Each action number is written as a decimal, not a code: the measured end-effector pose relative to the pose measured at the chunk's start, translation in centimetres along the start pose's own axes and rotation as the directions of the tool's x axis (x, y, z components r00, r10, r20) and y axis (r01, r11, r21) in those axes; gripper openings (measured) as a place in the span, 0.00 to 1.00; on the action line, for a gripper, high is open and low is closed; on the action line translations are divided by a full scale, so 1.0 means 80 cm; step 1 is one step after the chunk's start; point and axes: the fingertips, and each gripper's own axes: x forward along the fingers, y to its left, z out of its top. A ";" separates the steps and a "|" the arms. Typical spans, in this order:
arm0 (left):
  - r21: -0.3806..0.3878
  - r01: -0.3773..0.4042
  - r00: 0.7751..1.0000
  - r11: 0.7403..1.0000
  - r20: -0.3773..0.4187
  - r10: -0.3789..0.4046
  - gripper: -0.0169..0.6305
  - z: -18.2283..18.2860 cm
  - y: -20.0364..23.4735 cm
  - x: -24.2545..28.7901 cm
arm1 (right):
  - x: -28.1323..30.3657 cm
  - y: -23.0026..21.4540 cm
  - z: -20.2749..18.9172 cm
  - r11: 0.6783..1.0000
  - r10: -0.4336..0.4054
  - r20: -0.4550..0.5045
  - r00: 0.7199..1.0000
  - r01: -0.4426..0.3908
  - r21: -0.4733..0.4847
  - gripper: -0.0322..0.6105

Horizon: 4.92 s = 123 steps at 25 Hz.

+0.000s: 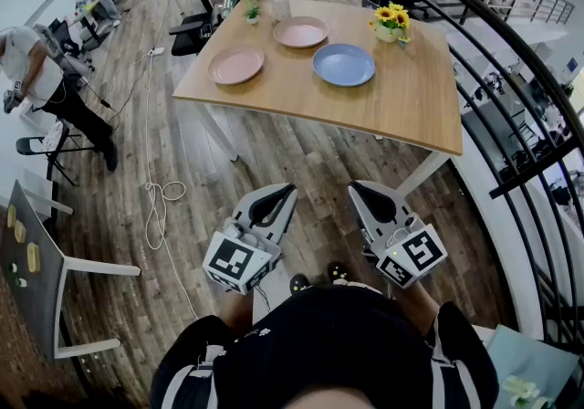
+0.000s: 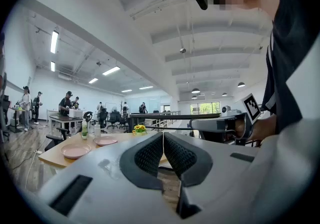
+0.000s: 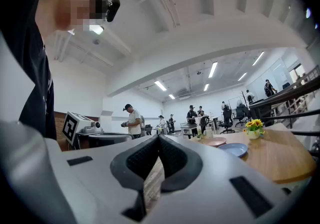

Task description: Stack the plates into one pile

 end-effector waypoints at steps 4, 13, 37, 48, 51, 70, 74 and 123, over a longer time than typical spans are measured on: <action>-0.009 -0.004 1.000 1.000 -0.004 0.003 0.05 0.002 0.006 0.000 | 0.004 -0.003 0.000 1.000 -0.012 0.009 1.000 0.012 0.014 0.05; 0.008 -0.046 0.999 0.999 -0.005 0.046 0.05 -0.011 0.029 -0.032 | 0.022 0.022 -0.001 1.000 0.012 0.020 1.000 -0.012 -0.015 0.05; -0.013 -0.291 0.956 0.957 -0.045 0.290 0.05 -0.063 0.136 -0.216 | 0.146 0.145 -0.053 0.984 0.177 -0.034 0.984 -0.177 0.012 0.05; 0.011 -0.272 0.960 0.962 -0.064 0.272 0.05 -0.054 0.177 -0.168 | 0.185 0.088 -0.058 0.988 0.154 -0.059 0.986 -0.152 0.024 0.05; 0.013 -0.280 0.958 0.960 -0.063 0.280 0.05 -0.052 0.196 -0.146 | 0.204 0.068 -0.054 0.985 0.170 -0.039 0.985 -0.168 0.035 0.05; 0.030 -0.275 0.954 0.961 -0.116 0.277 0.05 -0.033 0.294 0.044 | 0.288 -0.138 -0.025 0.990 0.134 -0.020 0.991 -0.133 0.039 0.05; 0.017 -0.277 0.955 0.961 -0.107 0.277 0.05 -0.031 0.308 0.086 | 0.298 -0.179 -0.022 0.991 0.132 -0.025 0.991 -0.131 0.037 0.05; -0.154 0.106 0.921 0.982 -0.357 -0.156 0.17 -0.180 0.446 0.545 | 0.304 -0.612 -0.142 0.876 -0.411 -0.355 0.840 0.471 0.099 0.18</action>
